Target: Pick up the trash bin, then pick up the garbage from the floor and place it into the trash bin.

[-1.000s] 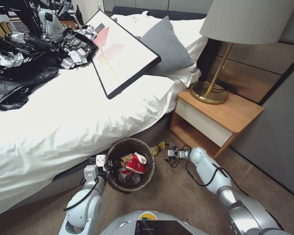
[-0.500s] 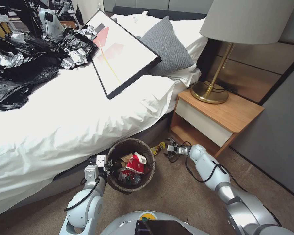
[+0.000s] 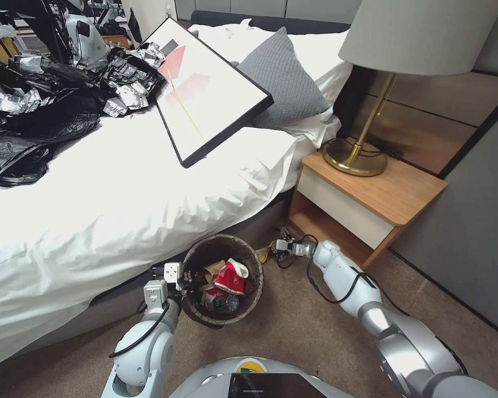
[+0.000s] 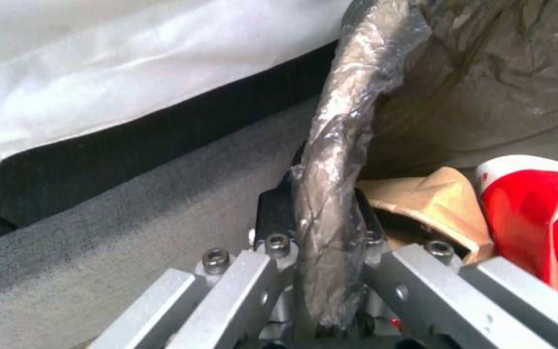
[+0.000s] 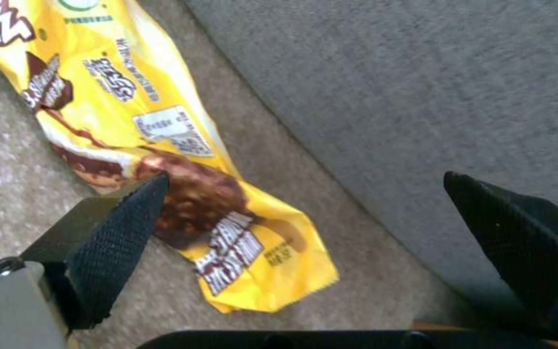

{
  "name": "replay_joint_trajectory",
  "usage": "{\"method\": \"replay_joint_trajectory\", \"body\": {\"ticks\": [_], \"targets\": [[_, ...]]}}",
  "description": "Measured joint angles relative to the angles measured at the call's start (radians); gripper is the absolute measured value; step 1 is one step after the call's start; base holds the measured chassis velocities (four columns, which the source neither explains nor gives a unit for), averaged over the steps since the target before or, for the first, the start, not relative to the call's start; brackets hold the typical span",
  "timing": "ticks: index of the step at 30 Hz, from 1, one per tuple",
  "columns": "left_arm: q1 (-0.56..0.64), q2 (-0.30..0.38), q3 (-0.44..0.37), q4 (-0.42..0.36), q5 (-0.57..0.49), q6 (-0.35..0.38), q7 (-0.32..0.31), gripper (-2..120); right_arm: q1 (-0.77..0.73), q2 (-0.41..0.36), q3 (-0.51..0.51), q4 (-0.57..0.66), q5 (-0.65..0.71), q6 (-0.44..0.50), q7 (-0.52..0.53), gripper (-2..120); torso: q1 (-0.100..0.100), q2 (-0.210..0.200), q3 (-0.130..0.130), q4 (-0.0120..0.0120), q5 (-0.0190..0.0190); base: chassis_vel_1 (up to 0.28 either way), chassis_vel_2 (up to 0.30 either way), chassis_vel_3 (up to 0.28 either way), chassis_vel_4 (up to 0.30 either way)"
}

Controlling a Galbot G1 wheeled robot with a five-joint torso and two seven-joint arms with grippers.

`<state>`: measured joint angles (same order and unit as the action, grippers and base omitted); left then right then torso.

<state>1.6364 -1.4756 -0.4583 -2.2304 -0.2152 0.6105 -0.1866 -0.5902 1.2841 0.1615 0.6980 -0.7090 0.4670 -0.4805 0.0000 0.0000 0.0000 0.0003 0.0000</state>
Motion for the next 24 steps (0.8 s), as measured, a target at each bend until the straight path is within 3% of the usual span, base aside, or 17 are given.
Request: {"method": "replay_joint_trajectory", "body": {"ticks": [8, 19, 22, 24], "targets": [[0.000, 0.000, 0.003, 0.003, 0.001, 0.000, 0.000, 0, 0.021, 0.020, -0.041, -0.033, 0.038, -0.012, 0.024, 100, 0.000, 0.000, 0.000, -0.0003, 0.0000, 0.000, 0.000, 0.000, 0.000], [-0.004, -0.002, -0.002, 0.002, -0.002, 0.000, 0.000, 0, 0.014, 0.051, -0.089, -0.073, 0.059, -0.020, -0.019, 100, 0.000, 0.000, 0.000, -0.0003, 0.0000, 0.000, 0.000, 0.000, 0.000], [-0.004, -0.003, -0.002, 0.004, -0.002, 0.000, 0.000, 0, 0.032, 0.066, -0.084, -0.117, 0.057, -0.024, -0.024, 95, 0.000, 0.000, 0.000, -0.0003, 0.0000, 0.000, 0.000, 0.000, 0.000], [-0.003, -0.007, -0.002, 0.007, -0.002, 0.000, 0.000, 0, 0.044, 0.076, -0.084, -0.156, 0.081, -0.045, -0.037, 84, 0.000, 0.000, 0.000, -0.0005, 0.0000, 0.000, 0.000, 0.000, 0.000]]}}
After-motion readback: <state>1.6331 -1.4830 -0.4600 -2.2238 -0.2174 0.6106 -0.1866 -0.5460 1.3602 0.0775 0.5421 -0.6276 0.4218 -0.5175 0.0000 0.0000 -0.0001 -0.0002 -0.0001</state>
